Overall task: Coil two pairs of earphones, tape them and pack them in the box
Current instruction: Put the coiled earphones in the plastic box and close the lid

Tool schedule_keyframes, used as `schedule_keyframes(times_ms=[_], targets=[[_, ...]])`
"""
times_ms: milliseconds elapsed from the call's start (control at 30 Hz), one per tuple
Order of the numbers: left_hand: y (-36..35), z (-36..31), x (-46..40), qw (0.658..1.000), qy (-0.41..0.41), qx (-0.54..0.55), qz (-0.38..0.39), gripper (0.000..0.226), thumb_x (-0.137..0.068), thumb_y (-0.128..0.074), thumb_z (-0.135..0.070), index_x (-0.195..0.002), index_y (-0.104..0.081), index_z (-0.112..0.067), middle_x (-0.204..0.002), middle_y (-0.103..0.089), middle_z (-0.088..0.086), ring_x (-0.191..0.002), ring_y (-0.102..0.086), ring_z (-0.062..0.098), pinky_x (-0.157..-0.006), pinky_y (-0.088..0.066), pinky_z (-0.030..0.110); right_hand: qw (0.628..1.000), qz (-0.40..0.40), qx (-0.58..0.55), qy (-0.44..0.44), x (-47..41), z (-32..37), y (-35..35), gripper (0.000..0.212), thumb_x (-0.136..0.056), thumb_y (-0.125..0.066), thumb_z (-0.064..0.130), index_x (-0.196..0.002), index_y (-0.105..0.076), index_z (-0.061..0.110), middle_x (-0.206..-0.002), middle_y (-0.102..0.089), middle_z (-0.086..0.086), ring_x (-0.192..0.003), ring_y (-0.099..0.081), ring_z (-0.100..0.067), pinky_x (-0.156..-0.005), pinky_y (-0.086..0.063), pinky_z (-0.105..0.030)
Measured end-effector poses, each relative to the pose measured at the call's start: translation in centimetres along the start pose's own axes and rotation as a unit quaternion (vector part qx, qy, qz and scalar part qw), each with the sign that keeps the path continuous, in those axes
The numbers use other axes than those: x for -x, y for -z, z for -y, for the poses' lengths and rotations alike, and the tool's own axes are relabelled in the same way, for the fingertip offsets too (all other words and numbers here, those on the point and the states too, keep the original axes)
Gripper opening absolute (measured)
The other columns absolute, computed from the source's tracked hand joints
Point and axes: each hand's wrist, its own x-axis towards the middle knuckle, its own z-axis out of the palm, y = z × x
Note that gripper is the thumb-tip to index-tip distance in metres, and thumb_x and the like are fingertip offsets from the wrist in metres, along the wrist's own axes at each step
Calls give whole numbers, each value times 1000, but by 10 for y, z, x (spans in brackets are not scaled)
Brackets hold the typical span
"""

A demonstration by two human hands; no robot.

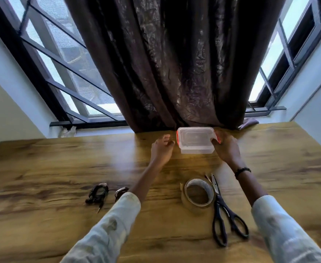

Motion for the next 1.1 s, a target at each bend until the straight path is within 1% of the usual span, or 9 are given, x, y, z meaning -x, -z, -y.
schedule_keyframes(times_ms=[100,233,533,633,733,867,967,1067,1100], targets=[[-16,2,-14,1000,27,-2,-3,48,-93,-59,-23,-137,-48,-8,-135,-56,10,-122,-55,21,-102,-44,34,1000,18,-1,-15,-14,-12,-8,33,-93,-61,21,-122,-61,6,-118,-64,-19,-108,-58,-37,-83,-43,-33],[-35,7,-30,998,60,-10,6,49,-94,-58,-25,-138,-47,-8,-137,-55,9,-116,-59,20,-92,-46,29,998,40,-23,-44,-24,-20,-23,36,-95,-58,24,-126,-57,6,-116,-67,-19,-100,-63,-37,-81,-50,-40],[-60,7,-42,998,53,-40,-14,17,-91,-57,-14,-101,-68,-7,-96,-72,8,-84,-69,19,-70,-57,31,996,-1,-66,-57,-30,-29,-31,29,-90,-60,6,-119,-64,11,-106,-72,-17,-95,-69,-35,-82,-56,-51],[-55,8,-40,998,39,-36,-20,13,-90,-60,-12,-98,-70,-7,-92,-73,6,-73,-66,11,-55,-51,14,996,-5,-81,-45,-26,-27,-26,27,-89,-62,3,-116,-67,10,-106,-73,-15,-95,-69,-31,-83,-57,-48],[-40,5,-31,999,29,-3,-27,14,-90,-62,-11,-102,-69,-8,-87,-70,1,-68,-63,5,-54,-50,11,995,-12,-101,-21,-17,-16,-18,31,-90,-62,2,-120,-65,10,-107,-72,-13,-97,-69,-28,-86,-56,-41],[-9,3,-8,998,4,50,-44,25,-89,-64,-13,-113,-66,-8,-98,-73,3,-84,-70,14,-77,-59,32,994,-25,-103,35,8,14,-1,36,-91,-61,5,-127,-61,10,-109,-71,-12,-94,-67,-19,-79,-48,-25],[24,6,24,995,-8,83,-61,21,-89,-64,-9,-110,-68,-10,-89,-73,0,-79,-71,19,-76,-59,42,990,-14,-126,65,40,40,11,37,-92,-61,7,-129,-59,13,-110,-71,-9,-89,-62,-10,-77,-48,-21],[59,19,62,989,-20,120,-80,15,-87,-66,-14,-100,-72,-20,-84,-75,0,-78,-72,20,-73,-59,48,989,6,-128,72,75,58,16,36,-91,-62,12,-126,-61,20,-105,-71,-2,-87,-61,-7,-70,-41,-3],[69,23,77,988,-12,131,-84,16,-88,-67,-16,-102,-72,-20,-87,-75,1,-81,-73,21,-75,-59,48,989,14,-129,69,88,62,16,35,-91,-63,13,-125,-61,21,-104,-72,-1,-87,-63,-9,-69,-40,-3]])
